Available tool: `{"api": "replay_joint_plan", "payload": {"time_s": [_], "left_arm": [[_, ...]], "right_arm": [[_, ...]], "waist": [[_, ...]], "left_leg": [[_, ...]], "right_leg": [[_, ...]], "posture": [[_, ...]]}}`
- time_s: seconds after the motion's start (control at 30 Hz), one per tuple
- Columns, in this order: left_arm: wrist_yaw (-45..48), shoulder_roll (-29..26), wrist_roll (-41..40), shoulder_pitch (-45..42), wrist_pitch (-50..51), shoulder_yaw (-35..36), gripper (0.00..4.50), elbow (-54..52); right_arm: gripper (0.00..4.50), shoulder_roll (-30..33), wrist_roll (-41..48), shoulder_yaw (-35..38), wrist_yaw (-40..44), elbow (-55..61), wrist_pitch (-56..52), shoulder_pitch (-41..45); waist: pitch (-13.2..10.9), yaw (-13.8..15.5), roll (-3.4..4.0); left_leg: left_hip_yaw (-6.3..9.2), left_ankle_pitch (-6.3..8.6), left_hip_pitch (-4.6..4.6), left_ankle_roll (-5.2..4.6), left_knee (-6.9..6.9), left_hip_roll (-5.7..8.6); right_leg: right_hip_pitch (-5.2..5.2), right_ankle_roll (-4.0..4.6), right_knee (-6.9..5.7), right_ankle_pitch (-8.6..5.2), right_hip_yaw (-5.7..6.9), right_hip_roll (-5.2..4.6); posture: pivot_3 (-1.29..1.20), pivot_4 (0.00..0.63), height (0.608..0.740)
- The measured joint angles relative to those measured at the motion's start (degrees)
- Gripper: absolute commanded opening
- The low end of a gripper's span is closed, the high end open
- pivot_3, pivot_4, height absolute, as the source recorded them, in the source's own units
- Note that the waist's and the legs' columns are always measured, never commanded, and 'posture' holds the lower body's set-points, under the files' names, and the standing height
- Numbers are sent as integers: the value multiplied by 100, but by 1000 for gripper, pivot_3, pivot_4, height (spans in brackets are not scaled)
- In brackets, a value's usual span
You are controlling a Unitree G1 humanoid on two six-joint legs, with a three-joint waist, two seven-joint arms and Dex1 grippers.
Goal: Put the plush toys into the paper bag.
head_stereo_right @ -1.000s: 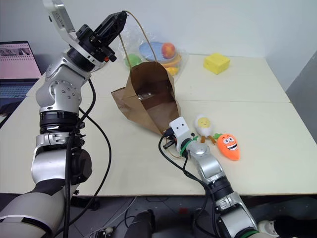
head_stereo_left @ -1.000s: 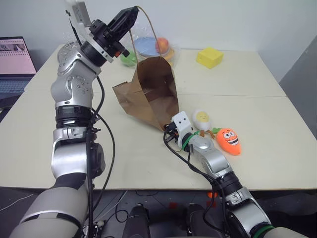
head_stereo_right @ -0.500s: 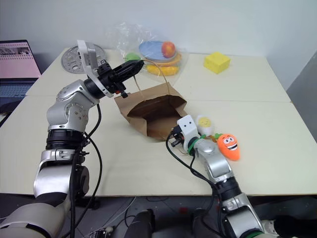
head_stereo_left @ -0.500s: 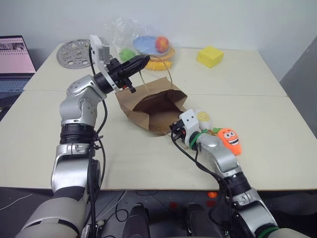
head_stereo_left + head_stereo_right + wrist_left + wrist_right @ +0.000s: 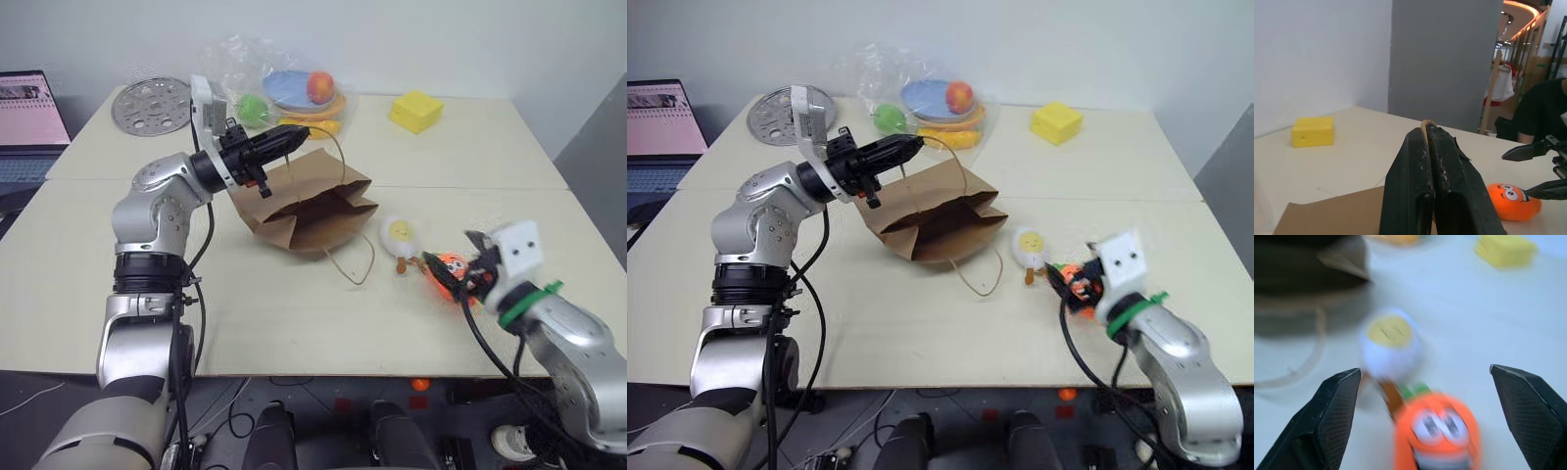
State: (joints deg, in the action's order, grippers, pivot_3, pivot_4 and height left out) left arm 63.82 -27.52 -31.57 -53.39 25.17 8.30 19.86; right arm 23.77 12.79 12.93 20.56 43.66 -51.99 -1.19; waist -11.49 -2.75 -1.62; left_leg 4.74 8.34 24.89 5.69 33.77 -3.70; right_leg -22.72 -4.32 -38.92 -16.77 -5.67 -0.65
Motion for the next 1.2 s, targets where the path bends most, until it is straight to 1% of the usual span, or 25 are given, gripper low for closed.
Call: {"api": "replay_joint_plan", "payload": {"time_s": [0.1,0.2,0.33,0.37,0.43,0.67,0.73,0.77,0.83,0.93,0.97,1.03,1.07,1.13,1.17,1.2], "left_arm": [[80,-43,-26,12,129,-12,0,-148],[119,-43,-31,30,207,-22,0,-182],[120,-43,-31,31,227,-22,0,-183],[119,-43,-30,31,229,-22,0,-183],[116,-45,-25,31,229,-22,0,-186],[62,-56,-24,180,314,-21,0,-386],[63,-65,-24,193,315,-21,0,-387],[65,-71,-24,196,316,-21,0,-387],[81,-88,-24,196,315,-21,0,-386],[111,-129,-11,196,304,-21,0,-373],[119,-133,-9,195,303,-21,0,-366],[150,-129,-9,195,303,-24,0,-358],[161,-120,-9,194,303,-31,0,-358],[175,-110,-8,193,301,-39,0,-350],[180,-106,-7,192,297,-46,0,-348],[186,-104,0,190,280,-44,0,-325]], "right_arm": [[4452,-97,-50,-31,-156,-161,26,-393],[4452,-321,-53,-232,-224,-603,197,-461],[4452,-300,-244,-509,-219,-1086,798,-459],[4084,-304,-250,-510,-211,-1154,926,-458],[3531,-378,-238,-478,-204,-1223,1148,-458],[944,-341,-157,-262,-92,-1310,1864,-748],[286,-298,-126,-224,-11,-1345,2058,-867],[51,-277,-76,-150,49,-1352,2135,-887],[20,-179,99,79,194,-1335,2298,-861],[20,430,527,447,702,-1008,2309,-817],[20,536,688,517,815,-896,2233,-774],[20,707,1250,527,949,-637,1749,-458],[20,783,1486,464,969,-512,1495,-237],[20,917,1648,175,980,-409,1188,121],[20,965,1677,-59,976,-391,1046,317],[20,874,1647,-444,900,-461,864,724]], "waist": [[0,-57,0],[0,-75,1],[0,-57,0],[0,-54,0],[0,-52,0],[0,-50,0],[0,-51,1],[0,-50,1],[0,-50,1],[0,-50,0],[0,-50,0],[0,-68,1],[0,-72,1],[0,-65,1],[0,-60,1],[0,-74,-1]], "left_leg": [[-5,0,-4,-1,5,-1],[-6,-1,-9,-1,11,0],[-7,-1,-7,-1,12,1],[-6,-1,-7,-1,11,0],[-3,-1,-7,-1,7,0],[-3,0,-7,-1,5,0],[-5,0,-7,-1,6,0],[-6,0,-7,-1,7,0],[-7,-1,-7,-1,11,1],[-7,-1,-8,-1,14,0],[-5,-1,-9,-1,14,-2],[-5,-1,-10,-1,14,-2],[-5,-1,-10,-1,13,-2],[-4,-1,-10,-1,14,-1],[-4,-1,-10,-1,14,0],[-4,-1,-10,-1,15,-2]], "right_leg": [[2,6,-1,-3,-6,0],[6,9,-2,-3,-8,0],[8,8,0,-3,-8,-1],[8,7,0,-3,-7,-1],[8,7,0,-3,-3,0],[7,7,0,-3,-3,0],[7,7,0,-3,-4,0],[8,7,0,-3,-5,0],[8,7,0,-3,-7,0],[10,7,-1,-3,-7,0],[11,7,-1,-3,-5,1],[12,7,-3,-3,-7,2],[12,8,-3,-3,-7,2],[13,8,-3,-3,-6,2],[12,8,-2,-3,-6,1],[13,8,-2,-3,-6,2]], "posture": [[0,150,740],[0,150,740],[0,150,740],[0,150,740],[0,150,740],[0,150,740],[0,150,740],[0,150,740],[0,150,740],[0,150,740],[0,150,740],[0,150,740],[0,150,740],[0,150,740],[0,150,740],[0,150,740]]}}
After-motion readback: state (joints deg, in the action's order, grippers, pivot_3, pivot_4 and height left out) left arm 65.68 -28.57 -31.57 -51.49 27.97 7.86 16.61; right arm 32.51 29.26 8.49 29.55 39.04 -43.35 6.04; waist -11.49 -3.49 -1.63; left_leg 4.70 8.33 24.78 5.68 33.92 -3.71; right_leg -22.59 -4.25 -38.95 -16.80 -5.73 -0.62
